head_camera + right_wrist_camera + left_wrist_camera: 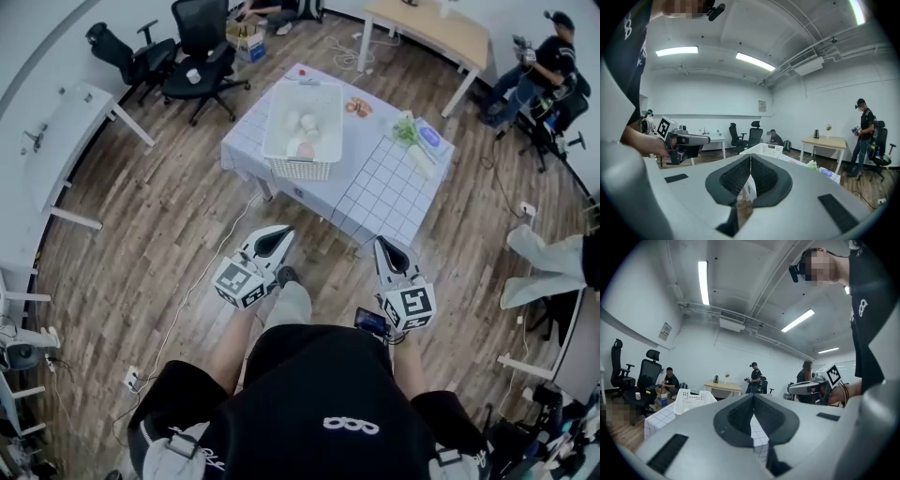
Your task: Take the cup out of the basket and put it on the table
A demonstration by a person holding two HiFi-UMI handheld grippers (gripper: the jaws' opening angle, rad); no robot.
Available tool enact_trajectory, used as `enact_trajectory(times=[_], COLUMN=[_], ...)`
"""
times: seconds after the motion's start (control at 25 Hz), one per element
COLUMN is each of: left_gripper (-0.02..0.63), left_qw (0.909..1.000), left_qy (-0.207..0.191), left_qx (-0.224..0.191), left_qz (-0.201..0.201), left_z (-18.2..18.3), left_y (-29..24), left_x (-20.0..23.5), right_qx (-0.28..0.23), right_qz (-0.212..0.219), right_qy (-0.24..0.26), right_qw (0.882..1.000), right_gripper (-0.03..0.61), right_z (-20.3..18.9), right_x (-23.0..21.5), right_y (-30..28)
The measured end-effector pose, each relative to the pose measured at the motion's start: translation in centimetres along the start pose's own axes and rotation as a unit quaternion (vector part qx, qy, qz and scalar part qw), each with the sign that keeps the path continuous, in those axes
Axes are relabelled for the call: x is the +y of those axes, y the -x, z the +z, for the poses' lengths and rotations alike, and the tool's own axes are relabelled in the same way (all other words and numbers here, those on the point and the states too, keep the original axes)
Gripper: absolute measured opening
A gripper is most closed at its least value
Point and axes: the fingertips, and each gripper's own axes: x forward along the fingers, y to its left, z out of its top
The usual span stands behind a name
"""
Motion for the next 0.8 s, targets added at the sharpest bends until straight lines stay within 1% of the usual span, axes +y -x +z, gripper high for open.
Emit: enact_trajectory(times=[0.16, 0.44, 0.6, 0.8], left_gripper=[0.008, 0.008, 0.009, 0.008], left_qw=[1.0, 0.9995, 0.9995, 0.9997], left_qy=[0.006, 0.02, 0.025, 0.023], left_qx=[-0.004, -0.02, -0.017, -0.013], left_qz=[-0.001, 0.012, 0.008, -0.004], left_z=[0.9, 2.3, 2.2, 2.5], left_y=[-0.8, -0.1, 0.0, -0.7], left_x=[5.1, 12.9, 16.0, 18.5], right_qx=[0.01, 0.029, 0.033, 0.041], right_qz=[-0.003, -0.004, -0.014, -0.027], right_qy=[0.005, 0.024, 0.021, 0.018], right_qw=[1.0, 0.999, 0.999, 0.999], right_gripper=[0.023, 0.023, 0.023, 0.023], right_z=[1.4, 3.7, 4.2, 4.4], right_x=[-0.5, -0.5, -0.6, -1.4], right_y=[-5.0, -12.0, -15.0, -16.9])
